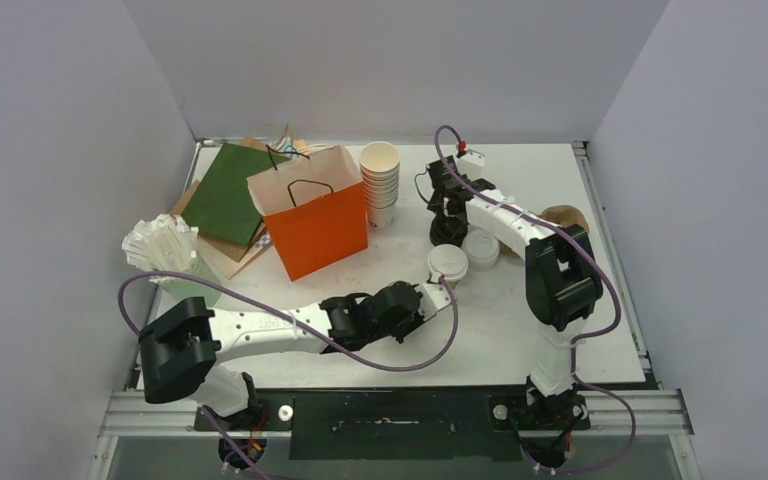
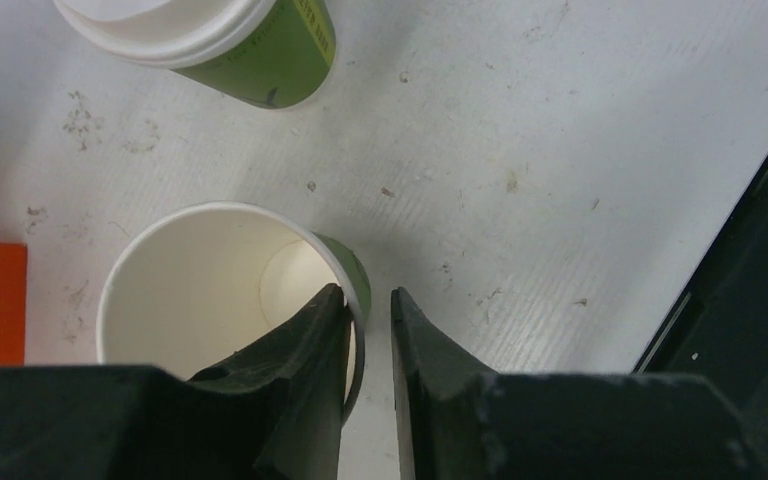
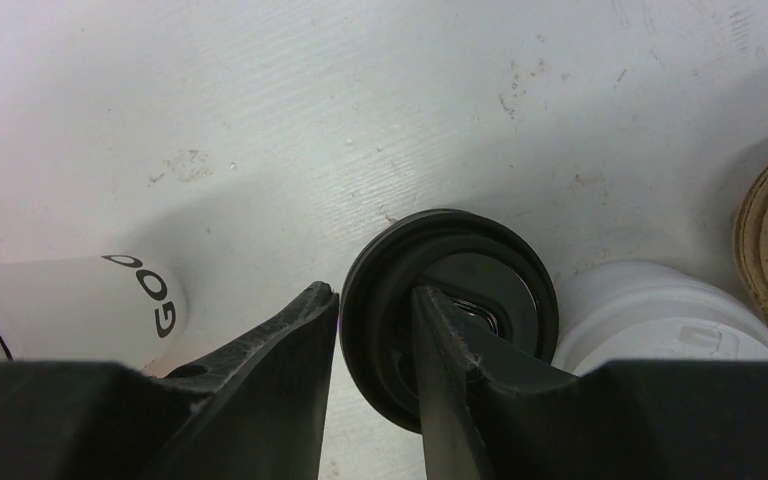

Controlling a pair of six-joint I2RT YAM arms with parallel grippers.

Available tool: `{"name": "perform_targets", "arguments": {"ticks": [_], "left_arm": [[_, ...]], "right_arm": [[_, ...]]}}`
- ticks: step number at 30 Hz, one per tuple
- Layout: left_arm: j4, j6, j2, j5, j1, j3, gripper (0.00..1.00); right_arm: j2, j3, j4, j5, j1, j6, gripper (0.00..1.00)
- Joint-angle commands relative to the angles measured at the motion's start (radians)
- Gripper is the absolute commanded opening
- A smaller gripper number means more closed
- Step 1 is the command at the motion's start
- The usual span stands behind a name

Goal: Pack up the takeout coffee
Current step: Place the coffee cup at the center of the board.

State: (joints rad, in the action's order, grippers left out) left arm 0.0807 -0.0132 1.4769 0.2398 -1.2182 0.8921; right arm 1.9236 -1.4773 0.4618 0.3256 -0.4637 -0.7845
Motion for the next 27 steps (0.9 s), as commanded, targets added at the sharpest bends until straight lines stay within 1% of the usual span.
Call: {"name": "perform_targets", "arguments": {"ticks": [1,4,10,13,16,17,19,27], "left_arm": [[0.032,0.009,-0.002,0.010,-0.003,0.059,0.25],[0.077,0.022,-0.024,-0.009,-0.003,0.095,0.34],[0.176,0.041,-0.058,-0.024,-0.003,0.167,0.43],[0.210,0.046,-0.085,-0.033,-0.003,0.197,0.48],[0.221,0.055,-0.129,-0.046,0.001,0.208,0.50],[0.224,0.058,-0.147,-0.049,0.005,0.208,0.50],[0.230,0.068,-0.186,-0.055,0.020,0.208,0.50],[0.303,0.079,-0.276,-0.071,0.116,0.214,0.50]], "right_arm": [[-0.002,-0.009,-0.009,0.033,0.004,-0.016,0.33],[0.004,-0.011,-0.009,0.033,0.006,-0.019,0.31],[0.012,-0.009,-0.012,0.029,0.006,-0.026,0.28],[0.017,-0.009,-0.013,0.020,0.006,-0.028,0.23],[0.017,-0.008,-0.008,0.018,0.006,-0.028,0.17],[0.015,-0.008,-0.005,0.019,0.006,-0.028,0.13],[0.008,-0.008,0.002,0.019,0.008,-0.030,0.01],[-0.052,0.010,0.011,0.011,0.012,-0.015,0.00]]}}
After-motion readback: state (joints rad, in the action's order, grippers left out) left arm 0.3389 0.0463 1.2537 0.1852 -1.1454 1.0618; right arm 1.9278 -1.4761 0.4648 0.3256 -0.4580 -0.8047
